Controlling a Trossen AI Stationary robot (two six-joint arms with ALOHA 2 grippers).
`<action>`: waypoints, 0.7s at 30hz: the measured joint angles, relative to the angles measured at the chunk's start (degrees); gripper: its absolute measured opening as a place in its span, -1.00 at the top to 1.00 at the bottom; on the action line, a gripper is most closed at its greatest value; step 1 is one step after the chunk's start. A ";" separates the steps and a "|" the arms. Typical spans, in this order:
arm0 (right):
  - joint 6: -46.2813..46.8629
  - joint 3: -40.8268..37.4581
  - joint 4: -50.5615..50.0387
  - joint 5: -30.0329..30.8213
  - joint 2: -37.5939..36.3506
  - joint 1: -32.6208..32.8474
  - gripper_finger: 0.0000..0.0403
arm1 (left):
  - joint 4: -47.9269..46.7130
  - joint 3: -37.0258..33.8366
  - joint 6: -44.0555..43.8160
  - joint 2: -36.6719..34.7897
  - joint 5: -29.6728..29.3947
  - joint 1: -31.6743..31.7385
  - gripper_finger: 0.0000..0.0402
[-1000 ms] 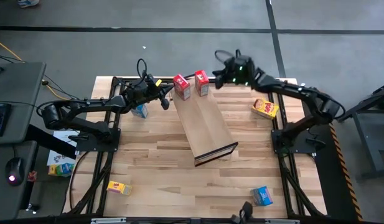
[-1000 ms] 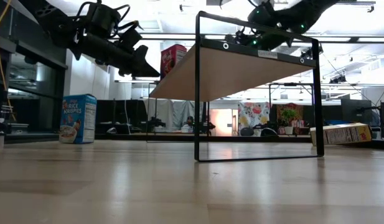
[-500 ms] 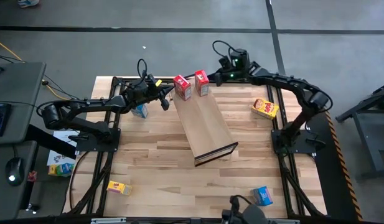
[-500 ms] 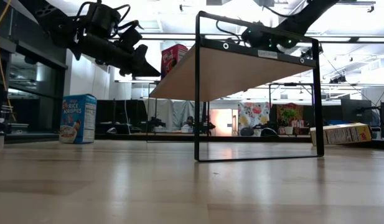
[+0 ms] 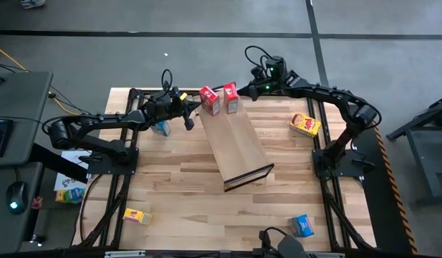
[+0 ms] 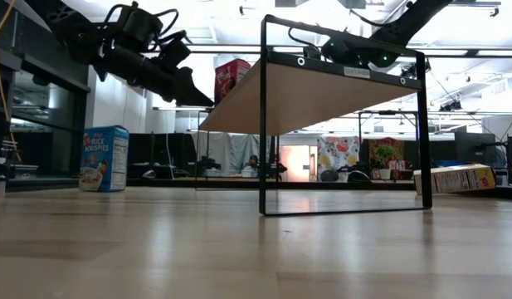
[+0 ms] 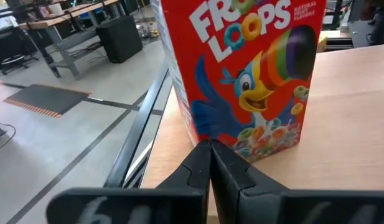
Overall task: Stack cereal on shelf
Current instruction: Put the red cereal box aligned with the other red cereal box on the shelf
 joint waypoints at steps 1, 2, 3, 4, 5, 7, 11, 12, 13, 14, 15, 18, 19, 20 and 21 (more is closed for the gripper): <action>-0.30 0.00 0.01 0.27 0.00 0.00 1.00 | 0.09 0.00 0.04 0.00 0.00 0.01 1.00; -0.77 0.00 0.03 1.07 -0.02 0.00 1.00 | 0.23 0.00 0.12 0.00 -0.01 0.02 1.00; -1.12 0.00 0.07 2.18 -0.02 0.00 1.00 | 0.37 0.00 0.58 0.00 0.08 0.02 1.00; -1.28 0.00 0.17 3.35 -0.02 0.00 1.00 | 0.44 0.00 1.66 0.00 0.40 0.02 1.00; -1.26 0.00 0.44 4.02 -0.02 -0.02 1.00 | 0.39 0.00 3.11 0.00 0.79 0.02 1.00; -1.21 0.00 0.46 4.01 -0.02 -0.09 1.00 | 0.37 0.00 5.36 0.00 1.01 0.02 1.00; -1.48 0.00 -1.30 2.01 -0.06 0.04 1.00 | -0.06 0.00 8.59 0.00 1.37 0.28 1.00; -1.83 0.00 -2.37 1.34 -0.25 -0.03 1.00 | -0.50 0.00 9.22 0.00 1.57 0.28 1.00; -2.78 -0.02 -3.69 1.06 -0.54 -0.29 1.00 | -1.19 0.00 9.82 0.00 1.64 0.28 1.00; -3.77 -0.02 -5.30 0.97 -0.96 -0.47 1.00 | -2.09 0.00 10.20 0.00 1.66 0.26 1.00; -4.85 -0.02 -7.46 1.01 -1.59 -0.84 1.00 | -3.07 0.00 10.47 0.00 1.68 0.26 1.00; -8.53 -0.02 -13.72 2.68 -3.59 -1.28 1.00 | -5.90 0.00 11.14 0.01 2.22 0.24 1.00; -9.57 -0.02 -15.71 2.94 -4.19 -1.16 1.00 | -6.68 0.00 11.66 0.01 3.14 0.25 1.00; -10.52 -0.02 -17.51 2.95 -4.63 -0.63 1.00 | -7.11 0.00 12.11 0.02 4.29 0.26 1.00; -11.25 -0.02 -18.48 2.93 -4.94 0.21 1.00 | -7.17 0.00 12.53 0.02 5.48 0.26 1.00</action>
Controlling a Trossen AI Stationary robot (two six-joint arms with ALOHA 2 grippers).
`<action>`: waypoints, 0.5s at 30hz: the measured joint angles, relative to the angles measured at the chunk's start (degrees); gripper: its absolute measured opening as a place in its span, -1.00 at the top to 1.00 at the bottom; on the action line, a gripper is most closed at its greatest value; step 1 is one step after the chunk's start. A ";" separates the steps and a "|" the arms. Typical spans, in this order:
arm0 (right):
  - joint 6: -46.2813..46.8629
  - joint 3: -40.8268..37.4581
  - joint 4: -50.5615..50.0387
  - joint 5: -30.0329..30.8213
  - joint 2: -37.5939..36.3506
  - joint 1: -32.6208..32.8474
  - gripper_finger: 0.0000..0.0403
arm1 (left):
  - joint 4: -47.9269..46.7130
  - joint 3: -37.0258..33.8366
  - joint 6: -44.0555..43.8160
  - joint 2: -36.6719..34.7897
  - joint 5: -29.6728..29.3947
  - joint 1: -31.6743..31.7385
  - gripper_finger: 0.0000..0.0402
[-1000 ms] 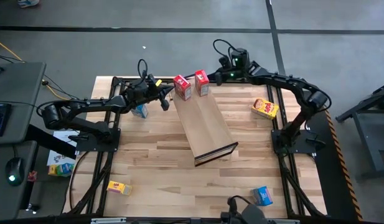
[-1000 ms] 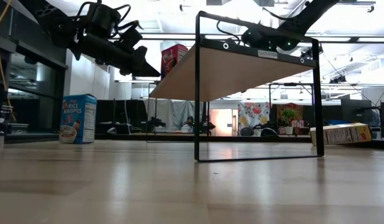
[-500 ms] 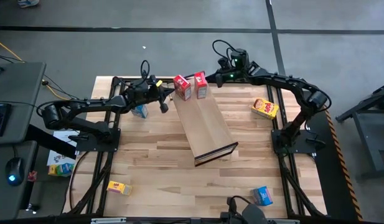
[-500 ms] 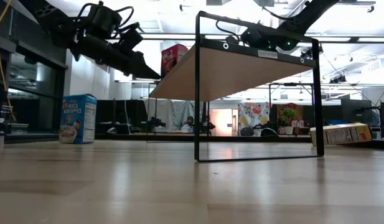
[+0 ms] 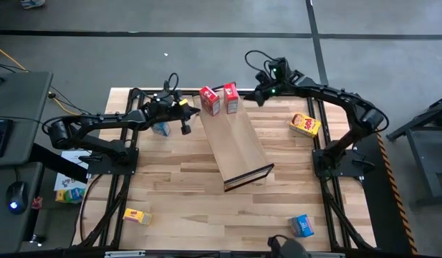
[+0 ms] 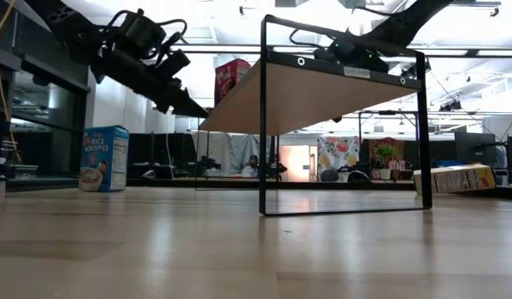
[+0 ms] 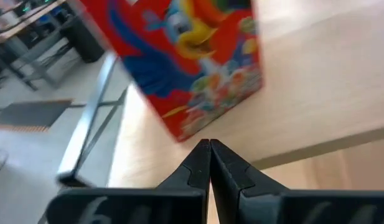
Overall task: Stack cereal on shelf
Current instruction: Put the red cereal box aligned with the other red cereal box on the shelf
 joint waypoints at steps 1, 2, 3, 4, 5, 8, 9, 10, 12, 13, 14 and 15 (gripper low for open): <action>-0.50 0.00 -0.39 -0.02 -0.12 0.83 1.00 | 0.14 0.00 0.40 0.00 1.12 -0.02 1.00; -0.66 0.00 -0.62 0.07 -0.17 1.82 1.00 | 0.37 0.00 0.61 0.00 2.04 -0.02 1.00; -0.72 0.00 -0.53 0.19 -0.19 2.85 1.00 | 0.52 0.00 0.75 0.00 2.37 -0.02 1.00; -0.82 0.00 -0.09 0.59 -0.19 3.91 1.00 | 0.67 0.00 0.92 0.00 2.33 -0.06 1.00; -1.30 -0.02 0.42 1.41 -0.21 4.86 1.00 | 0.77 0.00 0.99 0.00 2.13 -0.05 1.00; -2.20 0.92 -0.52 5.84 -0.28 6.64 1.00 | 0.67 0.00 0.71 0.00 1.91 -0.02 1.00; -2.28 1.64 -1.40 7.64 -0.28 6.74 1.00 | 0.59 0.00 0.60 0.00 1.91 -0.02 1.00; -2.32 2.36 -2.37 8.97 -0.28 6.70 1.00 | 0.42 0.00 0.53 0.00 1.91 -0.02 1.00; -2.32 3.65 -4.94 10.06 -0.28 6.51 1.00 | 0.14 0.00 0.49 0.00 1.91 -0.02 1.00; -2.32 4.17 -6.48 10.25 -0.28 6.44 1.00 | 0.13 0.00 0.48 0.00 1.91 -0.02 1.00; -2.44 4.74 -8.23 10.26 -0.28 6.45 1.00 | 0.10 0.00 0.49 0.00 1.91 -0.02 1.00; -3.00 5.42 -10.38 10.22 -0.28 6.56 1.00 | 0.04 0.00 0.50 0.00 1.91 -0.02 1.00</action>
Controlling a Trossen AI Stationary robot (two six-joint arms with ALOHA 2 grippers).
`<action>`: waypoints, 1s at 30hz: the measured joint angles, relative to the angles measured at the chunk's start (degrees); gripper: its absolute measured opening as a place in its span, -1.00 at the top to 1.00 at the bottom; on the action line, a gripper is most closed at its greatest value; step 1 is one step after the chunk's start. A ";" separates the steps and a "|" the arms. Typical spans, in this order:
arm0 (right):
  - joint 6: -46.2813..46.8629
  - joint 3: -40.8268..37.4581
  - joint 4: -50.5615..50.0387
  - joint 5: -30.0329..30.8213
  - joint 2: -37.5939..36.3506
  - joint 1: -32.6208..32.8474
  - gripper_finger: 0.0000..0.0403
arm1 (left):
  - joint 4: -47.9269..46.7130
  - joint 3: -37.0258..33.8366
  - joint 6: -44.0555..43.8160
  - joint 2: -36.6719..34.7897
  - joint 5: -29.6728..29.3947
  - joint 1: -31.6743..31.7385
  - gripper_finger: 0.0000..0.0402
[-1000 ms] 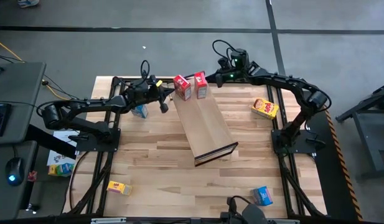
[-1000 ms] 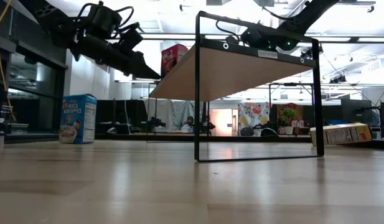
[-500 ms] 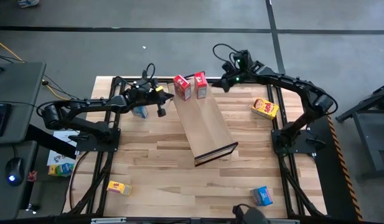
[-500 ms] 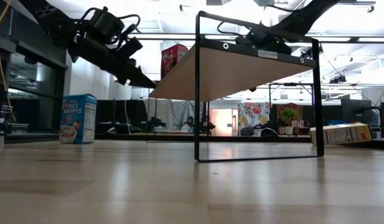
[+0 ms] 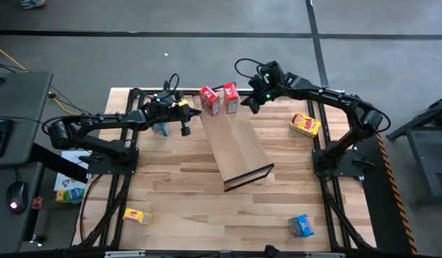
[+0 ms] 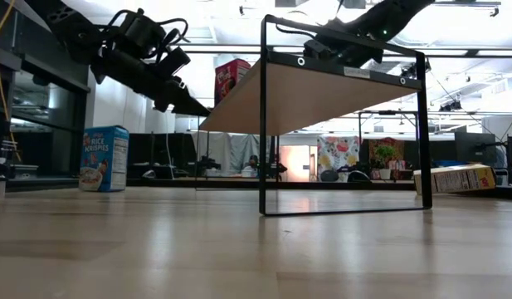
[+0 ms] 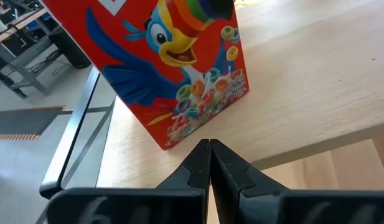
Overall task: Stack cereal on shelf
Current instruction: Put the red cereal box aligned with the other red cereal box on the shelf
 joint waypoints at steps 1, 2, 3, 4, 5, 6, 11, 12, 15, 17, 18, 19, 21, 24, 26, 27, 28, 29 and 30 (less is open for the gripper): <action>-0.50 0.55 -2.33 -0.01 0.00 0.25 1.00 | -0.04 0.00 -0.01 0.00 0.00 0.00 1.00; -0.83 0.90 -4.35 -0.02 0.00 0.58 1.00 | -0.04 0.00 -0.02 0.00 0.00 0.00 1.00; -1.18 0.96 -5.54 -0.02 0.00 1.12 1.00 | -0.08 0.00 -0.02 0.00 0.00 0.00 1.00; -1.19 0.96 -6.06 0.04 0.00 1.87 1.00 | -0.10 0.00 -0.02 0.00 -0.02 0.00 1.00; -1.17 0.96 -6.14 0.15 0.00 2.82 1.00 | -0.10 0.00 -0.02 0.00 -0.02 0.00 1.00; -1.22 0.96 -5.77 0.40 0.00 4.01 1.00 | -0.10 0.00 -0.02 0.00 -0.01 0.00 1.00; -0.19 0.98 -2.68 5.96 0.00 9.28 1.00 | 0.10 0.00 -0.78 0.00 -0.02 0.00 1.00; -0.15 0.98 -2.61 7.50 0.00 9.89 1.00 | 0.06 0.00 -0.98 0.00 -0.02 0.00 1.00; 1.81 0.98 -2.13 13.45 0.00 10.77 1.00 | 0.03 0.00 -1.03 0.00 -0.02 0.00 1.00; 2.29 0.98 -1.68 16.63 0.00 11.07 1.00 | 0.14 0.00 -1.03 0.00 -0.02 0.00 1.00; 2.30 0.98 -1.33 17.26 0.00 11.05 1.00 | 0.16 0.00 -1.02 0.00 -0.02 0.00 1.00; 2.36 0.98 -0.79 17.60 0.00 11.02 1.00 | 0.16 0.00 -1.03 0.00 -0.04 0.00 1.00; 2.76 0.98 0.46 17.79 0.00 11.00 1.00 | 0.17 0.00 -1.01 0.00 -0.29 0.00 1.00; 2.74 0.98 1.40 17.81 0.00 10.98 1.00 | 0.71 0.00 -1.11 0.00 -1.85 0.00 1.00; 2.72 0.98 1.53 17.81 0.00 10.85 1.00 | 1.34 0.00 -1.55 0.00 -3.46 0.00 1.00; 2.68 0.98 1.49 17.87 0.00 10.85 1.00 | 1.56 0.00 -1.55 0.00 -4.21 0.00 1.00; 2.54 0.98 1.48 18.17 0.00 10.87 1.00 | 1.54 0.00 -1.55 0.00 -4.39 0.00 1.00; 2.52 0.98 1.49 18.47 0.00 10.87 1.00 | 1.54 0.00 -1.55 0.00 -4.49 0.00 1.00; 2.50 0.98 1.48 18.47 0.00 10.85 1.00 | 1.54 0.00 -1.64 0.00 -4.52 0.00 1.00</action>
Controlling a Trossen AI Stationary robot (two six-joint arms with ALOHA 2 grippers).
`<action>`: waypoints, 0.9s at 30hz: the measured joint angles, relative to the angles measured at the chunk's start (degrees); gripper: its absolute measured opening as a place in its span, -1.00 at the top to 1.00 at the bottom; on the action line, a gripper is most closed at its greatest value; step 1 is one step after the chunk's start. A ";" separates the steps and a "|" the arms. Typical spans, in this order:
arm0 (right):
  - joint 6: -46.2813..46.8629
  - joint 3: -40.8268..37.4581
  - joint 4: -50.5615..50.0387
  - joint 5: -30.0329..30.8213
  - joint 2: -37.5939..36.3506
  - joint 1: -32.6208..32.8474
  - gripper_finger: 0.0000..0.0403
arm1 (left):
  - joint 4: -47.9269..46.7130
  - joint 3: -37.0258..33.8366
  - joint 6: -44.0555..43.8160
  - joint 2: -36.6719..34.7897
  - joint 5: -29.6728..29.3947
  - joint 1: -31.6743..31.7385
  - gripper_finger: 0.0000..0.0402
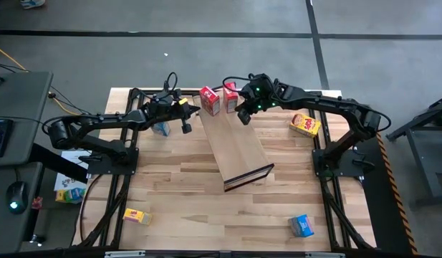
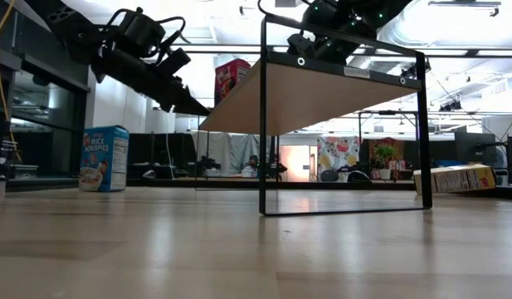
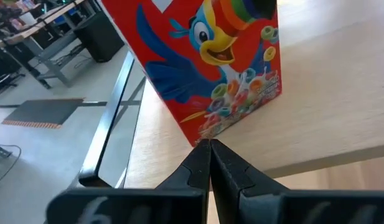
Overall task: Stack cereal on shelf
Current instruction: Put the red cereal box aligned with the other red cereal box on the shelf
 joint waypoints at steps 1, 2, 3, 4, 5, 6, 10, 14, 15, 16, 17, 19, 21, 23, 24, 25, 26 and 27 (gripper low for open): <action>-0.04 0.00 -0.04 0.00 -0.04 0.00 1.00 | 0.00 0.00 -0.36 0.00 0.00 0.00 1.00; -0.15 0.00 -0.04 -0.01 -0.10 0.00 1.00 | -0.02 0.00 -0.71 0.00 0.00 0.00 1.00; -0.19 0.00 -0.06 -0.02 -0.21 0.00 1.00 | -0.02 0.00 -0.85 0.00 0.00 0.00 1.00; -0.21 0.00 -0.40 0.00 -0.53 -0.06 1.00 | -0.02 0.00 -0.87 0.00 0.00 0.00 1.00; -0.22 0.00 -0.95 0.14 -0.92 -0.15 1.00 | 0.04 0.00 -0.87 0.00 0.00 -0.02 1.00; -0.27 0.00 -1.16 0.46 -1.34 -0.16 1.00 | 0.19 0.00 -0.89 0.00 0.00 0.00 1.00; -0.85 0.04 -3.75 0.97 -3.70 -0.18 1.00 | 2.01 0.00 -2.74 -0.02 0.05 0.00 1.00; -1.30 0.04 -6.20 1.60 -7.10 -0.24 1.00 | 1.77 0.00 -4.72 -0.02 3.81 -0.02 1.00; -1.29 0.04 -6.91 1.99 -7.91 -0.24 1.00 | 1.67 0.00 -5.60 -0.02 4.55 -0.07 1.00; -1.30 0.04 -7.75 2.29 -8.81 -0.24 1.00 | 1.38 0.00 -6.24 -0.02 4.83 -0.06 1.00; -1.31 0.04 -8.05 2.56 -9.66 -0.24 1.00 | 1.02 0.00 -7.03 -0.02 4.91 -0.07 1.00; -1.31 0.04 -8.81 2.63 -11.26 -0.25 1.00 | 1.02 0.00 -8.48 -0.02 4.92 -0.04 1.00; -1.31 0.04 -9.11 2.90 -12.47 -0.24 1.00 | 1.98 0.00 -8.92 -0.02 4.90 -0.04 1.00; -1.32 0.04 -9.12 3.43 -13.34 -0.24 1.00 | 3.36 0.00 -8.92 -0.02 4.64 -0.04 1.00; -1.33 0.04 -9.10 3.50 -13.67 -0.24 1.00 | 4.27 0.00 -8.95 -0.02 4.56 -0.04 1.00; -1.33 0.04 -9.09 3.76 -13.90 -0.24 1.00 | 5.34 0.00 -9.14 -0.02 4.51 -0.04 1.00; -1.34 0.04 -9.11 4.31 -14.02 -0.24 1.00 | 6.36 0.00 -9.40 -0.02 4.33 -0.01 1.00; -1.33 0.04 -9.11 4.77 -14.07 -0.24 1.00 | 7.08 0.10 -9.45 -0.02 3.92 0.01 1.00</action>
